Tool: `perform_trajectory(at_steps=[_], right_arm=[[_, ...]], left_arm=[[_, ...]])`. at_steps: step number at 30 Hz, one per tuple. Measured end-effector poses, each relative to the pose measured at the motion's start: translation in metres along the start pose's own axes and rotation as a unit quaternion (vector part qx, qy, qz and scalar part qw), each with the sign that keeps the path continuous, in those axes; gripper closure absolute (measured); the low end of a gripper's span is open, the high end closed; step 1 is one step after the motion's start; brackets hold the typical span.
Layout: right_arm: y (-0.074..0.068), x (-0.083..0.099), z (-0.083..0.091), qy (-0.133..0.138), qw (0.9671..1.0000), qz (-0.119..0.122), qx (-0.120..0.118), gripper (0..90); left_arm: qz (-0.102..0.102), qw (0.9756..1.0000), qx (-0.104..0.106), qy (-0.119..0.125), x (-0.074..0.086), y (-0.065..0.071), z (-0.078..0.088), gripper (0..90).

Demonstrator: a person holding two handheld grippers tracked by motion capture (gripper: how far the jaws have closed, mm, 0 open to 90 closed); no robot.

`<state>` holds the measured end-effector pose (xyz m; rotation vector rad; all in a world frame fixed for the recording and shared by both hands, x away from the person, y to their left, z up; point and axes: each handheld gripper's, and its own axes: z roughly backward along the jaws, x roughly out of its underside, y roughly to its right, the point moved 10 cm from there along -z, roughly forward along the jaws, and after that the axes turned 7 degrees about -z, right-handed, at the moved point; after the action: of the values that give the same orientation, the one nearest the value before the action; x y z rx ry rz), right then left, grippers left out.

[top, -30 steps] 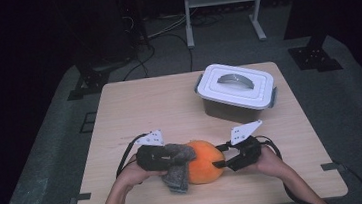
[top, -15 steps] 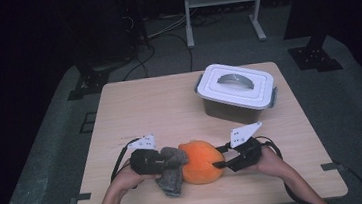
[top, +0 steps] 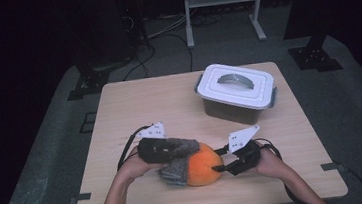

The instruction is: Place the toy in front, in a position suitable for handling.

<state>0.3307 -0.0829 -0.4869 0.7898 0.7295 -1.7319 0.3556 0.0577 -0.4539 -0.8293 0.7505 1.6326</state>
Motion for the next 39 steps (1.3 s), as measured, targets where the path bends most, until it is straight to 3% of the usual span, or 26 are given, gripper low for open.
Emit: perform_trajectory(at_steps=[10, 16, 18, 20, 22, 24, 29, 31, 35, 39], right_arm=[[0.009, -0.001, 0.007, 0.02, 0.9996, -0.019, -0.001, 35.2], [0.012, 0.001, -0.007, 0.014, 0.9995, -0.029, -0.003, 32.6], [0.013, -0.001, -0.011, 0.02, 0.9991, -0.036, -0.006, 38.6], [0.013, -0.002, -0.011, 0.021, 0.9989, -0.041, -0.006, 51.5], [0.009, -0.005, -0.007, 0.022, 0.999, -0.039, -0.005, 63.4], [0.004, -0.01, -0.001, 0.026, 0.999, -0.036, -0.007, 68.4], [0.002, -0.019, 0.014, 0.023, 0.9993, -0.029, 0.006, 68.9], [0.002, -0.022, 0.016, 0.021, 0.9993, -0.029, 0.014, 68.9], [-0.002, -0.026, 0.015, 0.018, 0.9993, -0.018, 0.029, 68.9], [-0.003, -0.025, 0.017, 0.018, 0.9993, -0.01, 0.032, 68.4]], left_arm=[[0.025, 0.9996, -0.013, 0.0, 0.023, -0.006, 0.01, 72.8], [0.033, 0.9994, -0.013, 0.002, 0.028, -0.008, 0.013, 72.8], [0.032, 0.9994, -0.013, -0.001, 0.028, -0.009, 0.013, 72.8], [0.032, 0.9994, -0.014, 0.001, 0.026, -0.009, 0.013, 72.8], [0.027, 0.9995, -0.014, 0.002, 0.022, -0.009, 0.015, 72.8], [0.024, 0.9996, -0.015, 0.007, 0.016, -0.008, 0.019, 72.9], [-0.008, 0.9999, -0.005, 0.014, -0.007, 0.006, 0.02, 72.8], [-0.034, 0.9994, -0.005, 0.003, -0.019, 0.013, 0.013, 72.8], [-0.054, 0.9984, 0.014, 0.013, -0.04, 0.027, 0.003, 72.8], [-0.059, 0.9982, 0.005, -0.012, -0.036, 0.024, -0.003, 72.9]])
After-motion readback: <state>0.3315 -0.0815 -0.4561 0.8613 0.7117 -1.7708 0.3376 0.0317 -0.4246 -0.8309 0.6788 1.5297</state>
